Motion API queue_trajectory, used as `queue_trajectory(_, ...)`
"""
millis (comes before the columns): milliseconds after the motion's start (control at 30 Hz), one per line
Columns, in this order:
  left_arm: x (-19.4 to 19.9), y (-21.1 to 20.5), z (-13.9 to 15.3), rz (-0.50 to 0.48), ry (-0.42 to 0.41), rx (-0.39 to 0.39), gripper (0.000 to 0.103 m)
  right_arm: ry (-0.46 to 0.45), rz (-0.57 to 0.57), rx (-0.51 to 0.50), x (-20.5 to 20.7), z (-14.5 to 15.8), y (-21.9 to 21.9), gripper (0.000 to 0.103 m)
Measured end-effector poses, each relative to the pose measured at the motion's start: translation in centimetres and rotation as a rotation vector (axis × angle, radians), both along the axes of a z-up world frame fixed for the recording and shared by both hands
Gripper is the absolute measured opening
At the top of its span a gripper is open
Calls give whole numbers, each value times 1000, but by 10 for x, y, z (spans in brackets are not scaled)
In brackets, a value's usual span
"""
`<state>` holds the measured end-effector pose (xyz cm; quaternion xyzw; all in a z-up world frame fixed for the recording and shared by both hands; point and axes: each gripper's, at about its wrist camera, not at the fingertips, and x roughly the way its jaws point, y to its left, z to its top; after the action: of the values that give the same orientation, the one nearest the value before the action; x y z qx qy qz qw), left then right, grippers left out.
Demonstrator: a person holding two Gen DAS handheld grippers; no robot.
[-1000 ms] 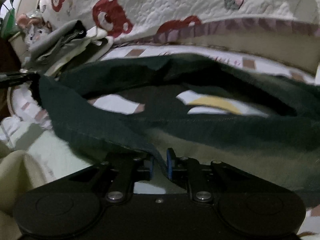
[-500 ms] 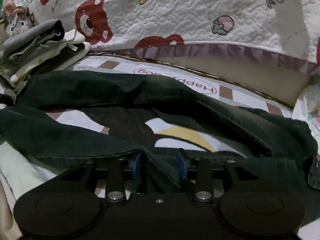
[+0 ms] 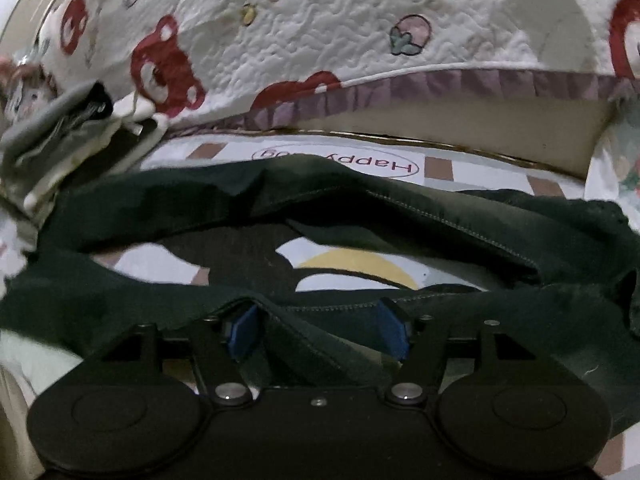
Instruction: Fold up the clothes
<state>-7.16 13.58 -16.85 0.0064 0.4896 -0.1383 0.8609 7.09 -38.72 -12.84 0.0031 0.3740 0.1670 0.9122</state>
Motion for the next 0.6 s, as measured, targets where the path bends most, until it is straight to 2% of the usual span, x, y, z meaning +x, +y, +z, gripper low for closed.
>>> queue_trajectory(100,6,-2,-1,-17,36,-26,44,5,-17,17,5,-1,1,68)
queue_trajectory(200,7,-3,3,-34,38,-67,48,-7,-14,3,10,2,3,68)
queue_trajectory(333,7,-5,8,-51,15,-74,48,-37,-11,-19,16,10,4,68)
queue_trajectory(433,11,-7,11,-66,3,-133,48,-71,-55,28,25,18,-6,68)
queue_trajectory(600,26,-22,3,-81,-2,-122,50,-9,-102,117,39,18,-12,68)
